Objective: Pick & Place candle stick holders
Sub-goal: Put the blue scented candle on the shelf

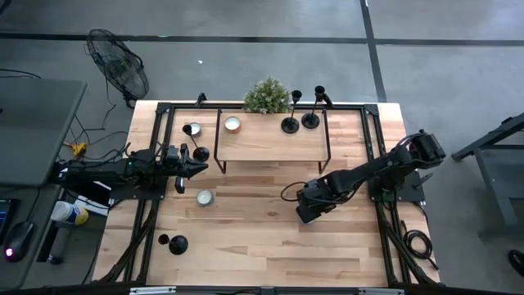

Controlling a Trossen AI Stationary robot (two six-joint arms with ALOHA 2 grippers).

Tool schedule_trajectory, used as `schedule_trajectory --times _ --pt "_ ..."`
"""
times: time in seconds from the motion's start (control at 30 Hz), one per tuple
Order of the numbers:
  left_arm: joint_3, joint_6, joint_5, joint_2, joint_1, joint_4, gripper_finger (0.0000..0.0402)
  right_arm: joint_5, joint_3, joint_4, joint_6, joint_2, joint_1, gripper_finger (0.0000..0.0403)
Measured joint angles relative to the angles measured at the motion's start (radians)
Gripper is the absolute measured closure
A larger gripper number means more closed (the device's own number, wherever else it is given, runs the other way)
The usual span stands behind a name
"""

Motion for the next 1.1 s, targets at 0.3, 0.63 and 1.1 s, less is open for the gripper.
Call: schedule_trajectory --times 0.3,0.63,1.1 --pt "0.0 0.0 0.0 0.0 0.0 0.0 0.04 0.0 0.0 0.003 0.002 0.005 0.0 0.029" --pt "0.0 0.0 0.0 0.0 0.0 0.0 0.04 -0.003 0.0 0.008 0.002 0.023 -0.001 0.029" --pt "0.0 0.0 0.0 0.0 0.0 0.0 0.04 0.009 -0.002 0.004 -0.002 0.028 -0.008 0.0291"
